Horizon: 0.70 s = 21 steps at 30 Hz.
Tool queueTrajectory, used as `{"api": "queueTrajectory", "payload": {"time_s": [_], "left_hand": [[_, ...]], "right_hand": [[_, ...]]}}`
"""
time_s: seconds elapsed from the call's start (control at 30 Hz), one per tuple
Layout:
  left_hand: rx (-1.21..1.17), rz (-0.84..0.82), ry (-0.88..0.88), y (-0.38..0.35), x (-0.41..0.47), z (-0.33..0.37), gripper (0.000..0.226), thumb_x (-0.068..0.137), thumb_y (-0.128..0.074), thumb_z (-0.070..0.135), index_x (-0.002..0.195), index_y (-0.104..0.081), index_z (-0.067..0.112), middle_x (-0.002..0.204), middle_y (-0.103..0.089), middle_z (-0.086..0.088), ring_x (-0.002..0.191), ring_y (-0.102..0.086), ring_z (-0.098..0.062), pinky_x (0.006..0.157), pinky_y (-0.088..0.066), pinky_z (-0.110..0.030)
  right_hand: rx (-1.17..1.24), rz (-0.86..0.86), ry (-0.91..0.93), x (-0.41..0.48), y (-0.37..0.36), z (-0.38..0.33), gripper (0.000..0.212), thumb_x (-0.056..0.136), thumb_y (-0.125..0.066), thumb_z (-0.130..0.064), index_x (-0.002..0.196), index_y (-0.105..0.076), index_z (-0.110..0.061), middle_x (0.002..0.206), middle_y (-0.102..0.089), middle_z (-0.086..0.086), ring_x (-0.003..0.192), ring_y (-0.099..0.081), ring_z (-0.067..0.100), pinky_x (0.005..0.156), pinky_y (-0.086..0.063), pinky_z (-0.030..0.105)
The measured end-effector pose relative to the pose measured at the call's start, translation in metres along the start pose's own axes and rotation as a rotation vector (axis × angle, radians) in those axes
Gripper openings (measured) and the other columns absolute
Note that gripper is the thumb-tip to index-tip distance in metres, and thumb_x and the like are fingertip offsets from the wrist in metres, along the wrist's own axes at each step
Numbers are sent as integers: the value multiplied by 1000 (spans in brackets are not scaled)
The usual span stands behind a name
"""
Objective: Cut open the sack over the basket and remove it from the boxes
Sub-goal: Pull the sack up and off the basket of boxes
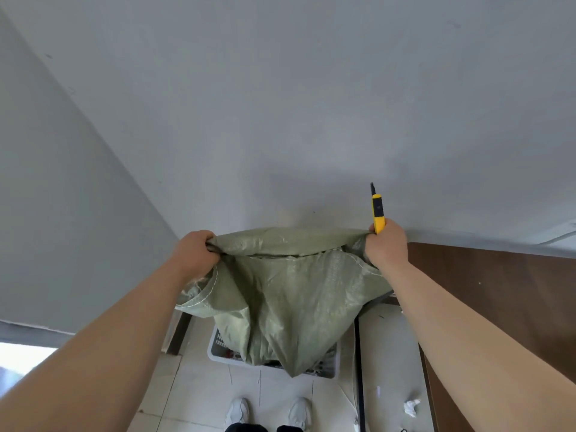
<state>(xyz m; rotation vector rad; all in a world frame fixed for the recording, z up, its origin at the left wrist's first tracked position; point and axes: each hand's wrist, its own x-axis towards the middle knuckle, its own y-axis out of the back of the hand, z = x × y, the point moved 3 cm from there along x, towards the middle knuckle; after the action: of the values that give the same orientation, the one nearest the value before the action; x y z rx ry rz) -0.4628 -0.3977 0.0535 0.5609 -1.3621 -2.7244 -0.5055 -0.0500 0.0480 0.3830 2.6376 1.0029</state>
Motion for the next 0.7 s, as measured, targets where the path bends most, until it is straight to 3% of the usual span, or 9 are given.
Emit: {"api": "queueTrajectory", "payload": {"time_s": [0.13, 0.27, 0.37, 0.53, 0.63, 0.7], "left_hand": [[0, -77, 37, 1, -4, 1, 13, 70, -65, -2, 84, -63, -1, 66, -58, -7, 55, -52, -17, 49, -41, -25], [-39, 25, -12, 10, -2, 8, 11, 73, -57, -8, 78, -62, -1, 62, -55, -7, 52, -49, -19, 46, -39, -24], [-58, 123, -55, 14, -3, 12, 18, 74, -53, -9, 74, -61, 7, 62, -54, -2, 60, -50, -20, 51, -38, -26], [-40, 131, -25, 12, -2, 12, 22, 77, -51, -9, 75, -62, 9, 65, -56, -2, 67, -53, -23, 51, -36, -22], [-137, 189, -16, 19, 2, 18, 24, 78, -51, -9, 79, -65, 10, 67, -59, -3, 63, -54, -19, 51, -39, -23], [-119, 170, -29, 22, 4, 24, 22, 78, -53, -9, 78, -64, 10, 66, -57, -1, 64, -53, -21, 51, -38, -23]], "right_hand": [[20, -13, -50, 2, -2, 4, 13, 87, -49, 2, 90, -53, -10, 74, -49, 2, 76, -48, 26, 59, -33, 30], [121, 112, -3, 1, 8, -9, 16, 85, -48, 5, 90, -52, -11, 72, -49, 0, 73, -48, 24, 65, -36, 33], [203, 173, 27, -2, 12, -15, 15, 86, -49, 3, 90, -51, -11, 70, -46, -5, 67, -47, 20, 64, -37, 33], [110, 51, 9, 0, 8, -10, 14, 86, -49, 2, 87, -53, -12, 69, -49, -1, 68, -48, 24, 54, -37, 31], [207, 101, -15, 6, 12, -11, 20, 85, -52, -1, 78, -50, -19, 70, -51, 2, 68, -52, 27, 63, -48, 44], [195, 98, -11, 7, 15, -16, 23, 84, -52, 0, 75, -48, -20, 69, -50, 1, 67, -51, 26, 64, -47, 44]]}}
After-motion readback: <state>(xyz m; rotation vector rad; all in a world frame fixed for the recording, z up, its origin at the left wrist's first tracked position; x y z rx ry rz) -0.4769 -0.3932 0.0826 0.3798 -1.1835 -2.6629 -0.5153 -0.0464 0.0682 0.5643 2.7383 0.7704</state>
